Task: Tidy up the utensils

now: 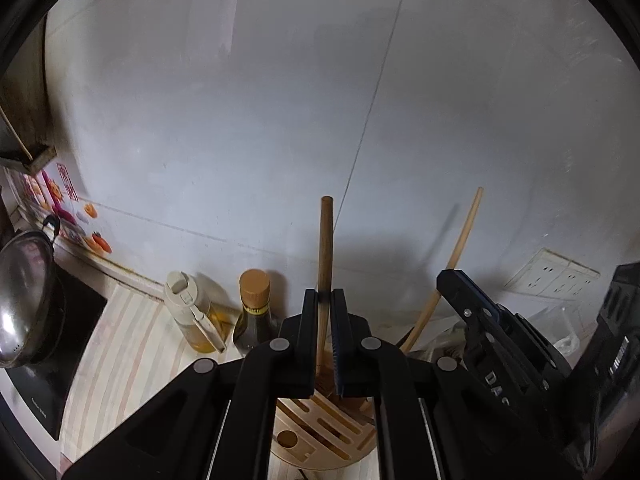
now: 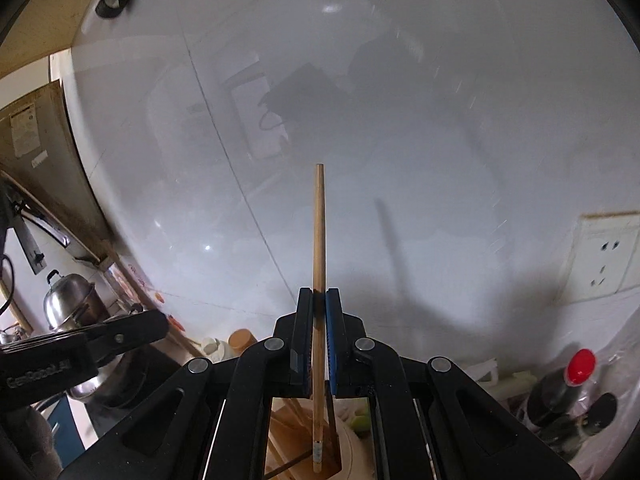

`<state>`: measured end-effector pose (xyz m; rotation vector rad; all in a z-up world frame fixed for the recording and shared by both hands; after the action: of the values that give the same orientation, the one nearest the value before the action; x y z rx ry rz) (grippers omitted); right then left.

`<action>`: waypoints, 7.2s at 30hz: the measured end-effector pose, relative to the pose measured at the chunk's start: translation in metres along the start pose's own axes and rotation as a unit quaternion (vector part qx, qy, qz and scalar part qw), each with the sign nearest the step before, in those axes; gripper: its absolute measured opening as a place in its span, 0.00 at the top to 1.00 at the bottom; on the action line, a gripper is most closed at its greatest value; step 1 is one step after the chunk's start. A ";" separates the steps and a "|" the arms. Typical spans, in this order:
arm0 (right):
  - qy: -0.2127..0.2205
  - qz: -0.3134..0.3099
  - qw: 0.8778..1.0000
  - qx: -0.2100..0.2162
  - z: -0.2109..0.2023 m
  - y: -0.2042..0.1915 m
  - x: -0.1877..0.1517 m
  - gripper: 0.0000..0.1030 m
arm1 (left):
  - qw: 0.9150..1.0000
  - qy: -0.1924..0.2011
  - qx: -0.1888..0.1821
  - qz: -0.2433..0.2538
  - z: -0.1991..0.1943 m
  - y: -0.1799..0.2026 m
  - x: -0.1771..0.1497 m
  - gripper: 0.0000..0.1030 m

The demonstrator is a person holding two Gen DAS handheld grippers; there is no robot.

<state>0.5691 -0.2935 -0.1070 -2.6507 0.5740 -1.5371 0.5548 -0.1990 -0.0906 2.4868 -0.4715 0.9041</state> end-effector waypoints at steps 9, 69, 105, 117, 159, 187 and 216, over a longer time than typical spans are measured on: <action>-0.075 -0.011 0.997 0.028 0.010 -0.003 -0.034 0.91 | 0.999 0.004 0.044 0.004 -0.018 -0.003 -0.002 0.66; -0.455 -0.057 0.884 -0.091 -0.066 0.157 -0.413 0.96 | 0.956 -0.256 0.129 -0.065 0.061 -0.049 -0.398 0.11; -0.520 -0.106 0.842 -0.095 -0.042 0.123 -0.429 0.93 | 0.949 -0.282 0.136 -0.047 0.048 -0.086 -0.420 0.95; -0.514 -0.105 0.846 -0.093 -0.044 0.127 -0.427 0.93 | 0.949 -0.282 0.135 -0.049 0.047 -0.088 -0.421 0.95; -0.098 -0.028 0.995 0.011 -0.118 0.043 -0.110 0.94 | 0.998 0.061 0.017 -0.012 -0.118 0.025 -0.101 1.00; -0.178 0.011 0.984 0.009 -0.066 0.067 -0.151 0.94 | 0.976 -0.203 0.072 -0.037 -0.026 -0.108 -0.310 0.42; -0.367 0.117 0.913 -0.135 -0.102 0.205 -0.376 0.94 | 0.904 -0.363 -0.044 0.223 0.056 0.044 -0.456 0.96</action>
<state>0.2534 -0.3454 -0.4096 -2.9040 1.0222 -0.3451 0.2317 -0.1919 -0.4207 2.6069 -1.3281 0.0354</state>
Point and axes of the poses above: each gripper's, at about its wrist camera, not at the fingertips, and z roughly the way its jaws point, y to its right, x to its top, the point moved 10 cm from there along z, roughly the way its jaws point, and after that the axes turned 8 degrees about -x, right-handed, at the moved point
